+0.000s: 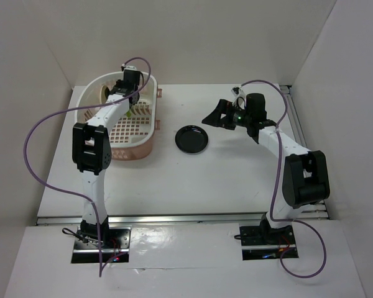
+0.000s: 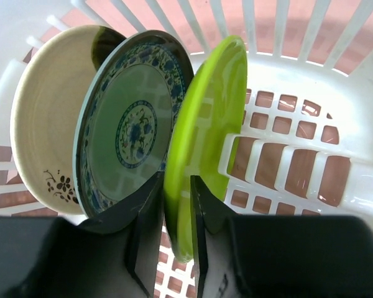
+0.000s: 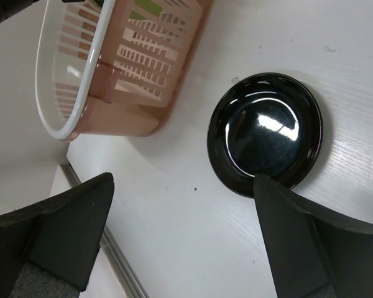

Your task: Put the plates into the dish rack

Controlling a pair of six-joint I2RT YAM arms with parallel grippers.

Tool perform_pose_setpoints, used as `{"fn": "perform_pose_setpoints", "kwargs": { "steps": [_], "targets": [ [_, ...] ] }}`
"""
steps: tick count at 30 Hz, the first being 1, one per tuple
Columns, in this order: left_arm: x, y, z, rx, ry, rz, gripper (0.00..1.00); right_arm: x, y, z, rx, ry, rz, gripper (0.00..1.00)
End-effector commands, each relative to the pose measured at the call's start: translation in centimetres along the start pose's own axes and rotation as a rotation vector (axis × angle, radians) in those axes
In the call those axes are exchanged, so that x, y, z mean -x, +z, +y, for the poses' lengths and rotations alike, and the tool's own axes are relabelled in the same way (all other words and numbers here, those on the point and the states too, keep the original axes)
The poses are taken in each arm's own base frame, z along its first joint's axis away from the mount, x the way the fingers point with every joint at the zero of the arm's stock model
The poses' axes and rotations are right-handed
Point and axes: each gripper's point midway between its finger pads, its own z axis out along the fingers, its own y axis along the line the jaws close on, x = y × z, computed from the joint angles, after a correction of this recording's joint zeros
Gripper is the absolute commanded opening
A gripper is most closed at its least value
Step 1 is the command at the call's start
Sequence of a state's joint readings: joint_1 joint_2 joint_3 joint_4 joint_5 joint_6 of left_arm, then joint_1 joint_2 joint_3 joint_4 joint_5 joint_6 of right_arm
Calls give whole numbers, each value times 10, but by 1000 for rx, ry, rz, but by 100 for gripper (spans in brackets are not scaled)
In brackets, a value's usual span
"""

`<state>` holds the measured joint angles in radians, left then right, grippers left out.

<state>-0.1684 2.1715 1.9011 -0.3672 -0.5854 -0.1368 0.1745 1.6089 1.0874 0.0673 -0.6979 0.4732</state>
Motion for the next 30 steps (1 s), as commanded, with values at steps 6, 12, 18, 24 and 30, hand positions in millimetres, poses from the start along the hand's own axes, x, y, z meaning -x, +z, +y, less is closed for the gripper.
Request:
{"fn": "perform_pose_setpoints", "kwargs": {
  "steps": [6,12,18,24,30],
  "targets": [
    [31,-5,8,-30,-93,-56,51,20,-1,25,90,-96,-51,100],
    [43,-15,5,-74,-106,-80,62,20,-1,25,90,-96,-51,100],
    [61,-39,2,-164,-128,-108,67,21,2,8,2,-61,-58,100],
    [94,-87,11,-267,-170,-188,68,18,6,-1,-21,-59,-54,100],
    [113,-144,39,-293,-204,-273,73,15,12,-4,-9,-43,-36,100]
  ]
}}
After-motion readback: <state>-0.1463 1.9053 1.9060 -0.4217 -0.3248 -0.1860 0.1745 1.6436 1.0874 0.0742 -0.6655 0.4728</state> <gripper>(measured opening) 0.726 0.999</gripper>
